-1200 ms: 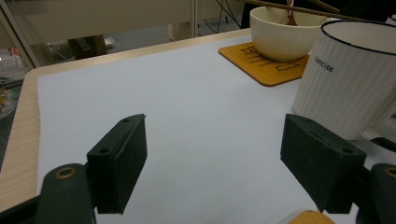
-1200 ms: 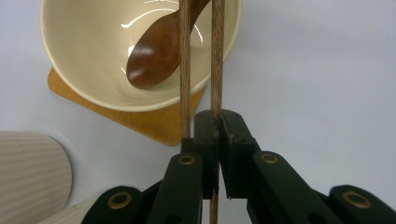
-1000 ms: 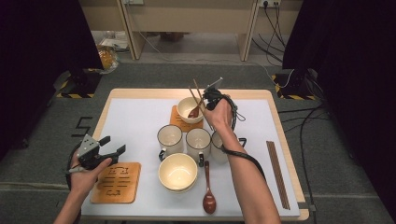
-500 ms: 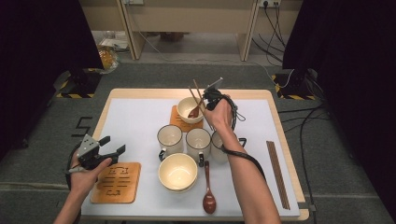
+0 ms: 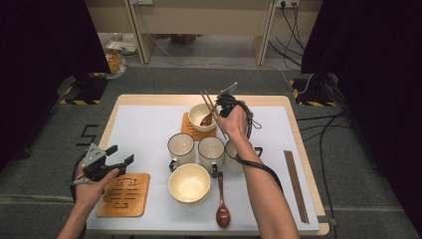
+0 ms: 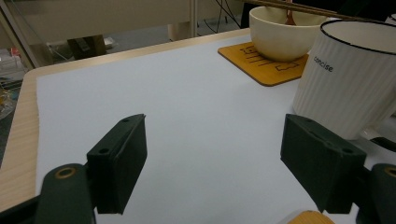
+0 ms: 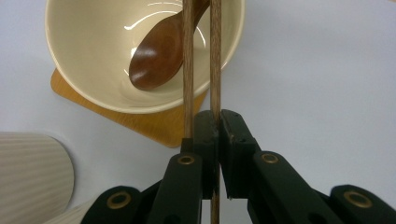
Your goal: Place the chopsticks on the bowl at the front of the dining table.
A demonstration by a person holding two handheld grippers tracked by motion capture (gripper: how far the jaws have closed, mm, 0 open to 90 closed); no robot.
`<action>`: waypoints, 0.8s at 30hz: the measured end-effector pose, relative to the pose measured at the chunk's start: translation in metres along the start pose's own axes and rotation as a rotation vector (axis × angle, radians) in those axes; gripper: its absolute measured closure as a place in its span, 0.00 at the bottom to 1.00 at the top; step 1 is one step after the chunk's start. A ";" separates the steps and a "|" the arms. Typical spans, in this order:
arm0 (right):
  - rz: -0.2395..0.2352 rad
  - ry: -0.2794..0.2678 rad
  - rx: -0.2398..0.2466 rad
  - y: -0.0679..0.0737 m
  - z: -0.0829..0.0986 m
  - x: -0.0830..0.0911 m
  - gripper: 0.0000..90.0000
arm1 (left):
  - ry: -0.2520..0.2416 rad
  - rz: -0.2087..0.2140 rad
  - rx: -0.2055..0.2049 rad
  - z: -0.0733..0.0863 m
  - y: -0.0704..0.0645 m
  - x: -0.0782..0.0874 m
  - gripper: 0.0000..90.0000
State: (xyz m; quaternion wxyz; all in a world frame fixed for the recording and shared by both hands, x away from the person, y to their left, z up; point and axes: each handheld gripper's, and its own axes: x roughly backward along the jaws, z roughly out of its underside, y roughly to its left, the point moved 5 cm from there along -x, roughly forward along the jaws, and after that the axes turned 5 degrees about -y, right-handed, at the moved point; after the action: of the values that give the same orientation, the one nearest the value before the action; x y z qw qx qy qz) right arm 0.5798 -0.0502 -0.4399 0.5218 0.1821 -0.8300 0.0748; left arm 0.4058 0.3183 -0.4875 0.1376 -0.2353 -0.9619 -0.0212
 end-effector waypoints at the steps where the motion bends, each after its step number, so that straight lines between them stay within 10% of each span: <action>1: 0.000 -0.002 -0.001 0.000 0.000 0.000 0.94 | -0.001 0.000 0.000 0.000 0.000 0.000 0.25; 24: -0.044 -0.044 -0.027 0.003 0.002 0.011 0.77 | 0.002 0.003 -0.002 0.000 -0.001 -0.001 0.25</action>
State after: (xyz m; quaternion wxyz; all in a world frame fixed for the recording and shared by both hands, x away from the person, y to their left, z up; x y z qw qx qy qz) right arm 0.5725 -0.0504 -0.4304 0.5075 0.1951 -0.8379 0.0482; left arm 0.4060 0.3167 -0.4875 0.1383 -0.2369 -0.9614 -0.0222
